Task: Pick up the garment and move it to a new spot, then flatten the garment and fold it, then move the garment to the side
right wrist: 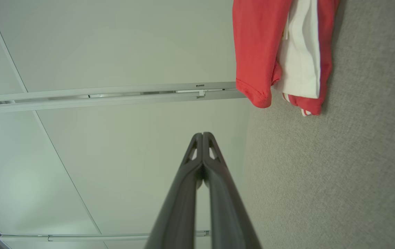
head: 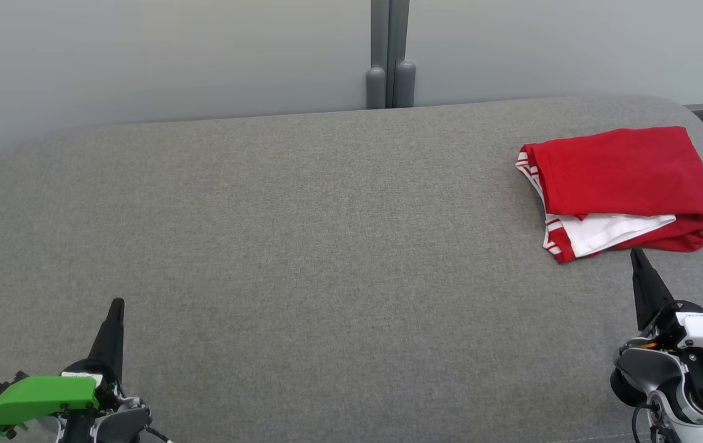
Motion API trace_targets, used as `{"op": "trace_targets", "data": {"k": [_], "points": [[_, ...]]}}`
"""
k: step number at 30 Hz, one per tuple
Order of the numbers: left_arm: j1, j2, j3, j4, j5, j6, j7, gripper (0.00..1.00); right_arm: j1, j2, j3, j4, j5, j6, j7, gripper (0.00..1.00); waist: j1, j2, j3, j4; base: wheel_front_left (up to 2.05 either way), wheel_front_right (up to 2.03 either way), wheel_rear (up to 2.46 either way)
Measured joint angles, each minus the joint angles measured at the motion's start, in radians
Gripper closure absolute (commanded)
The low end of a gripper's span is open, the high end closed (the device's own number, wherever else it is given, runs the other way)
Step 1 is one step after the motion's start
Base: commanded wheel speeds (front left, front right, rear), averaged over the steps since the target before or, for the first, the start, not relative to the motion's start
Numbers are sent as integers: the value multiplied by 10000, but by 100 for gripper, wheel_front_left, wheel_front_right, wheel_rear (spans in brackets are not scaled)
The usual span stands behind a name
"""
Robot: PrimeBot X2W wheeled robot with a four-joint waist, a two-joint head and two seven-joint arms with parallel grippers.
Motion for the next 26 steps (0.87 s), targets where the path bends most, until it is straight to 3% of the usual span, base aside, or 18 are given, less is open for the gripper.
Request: {"op": "trace_targets", "data": {"k": [26], "points": [[-3,-2,52,-10,0,-2,40,100,0,10,-25,-6,-4,0,2,100,0,0,3,0,0,0,0]]}}
